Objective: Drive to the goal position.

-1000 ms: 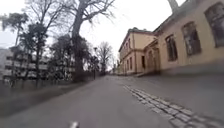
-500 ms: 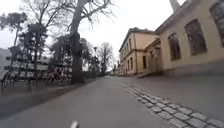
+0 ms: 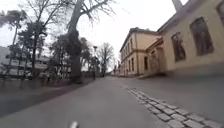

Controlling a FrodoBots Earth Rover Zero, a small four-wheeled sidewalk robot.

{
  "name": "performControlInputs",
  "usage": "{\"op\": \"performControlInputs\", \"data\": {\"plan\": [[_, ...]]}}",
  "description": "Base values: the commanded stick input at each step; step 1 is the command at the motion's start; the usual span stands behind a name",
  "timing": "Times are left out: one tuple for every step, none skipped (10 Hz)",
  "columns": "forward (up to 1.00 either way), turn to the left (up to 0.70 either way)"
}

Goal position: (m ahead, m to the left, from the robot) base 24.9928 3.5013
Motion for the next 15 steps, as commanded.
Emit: {"op": "performControlInputs", "data": {"plan": [[1.0,0.01],[1.0,0.01],[1.0,0.01],[1.0,0.01],[1.0,0.01],[1.0,0.01],[1.0,0.01],[1.0,0.01],[1.0,0.01],[1.0,0.01],[1.0,0.01],[1.0,0.01],[1.0,0.01],[1.0,0.01],[1.0,0.01]]}}
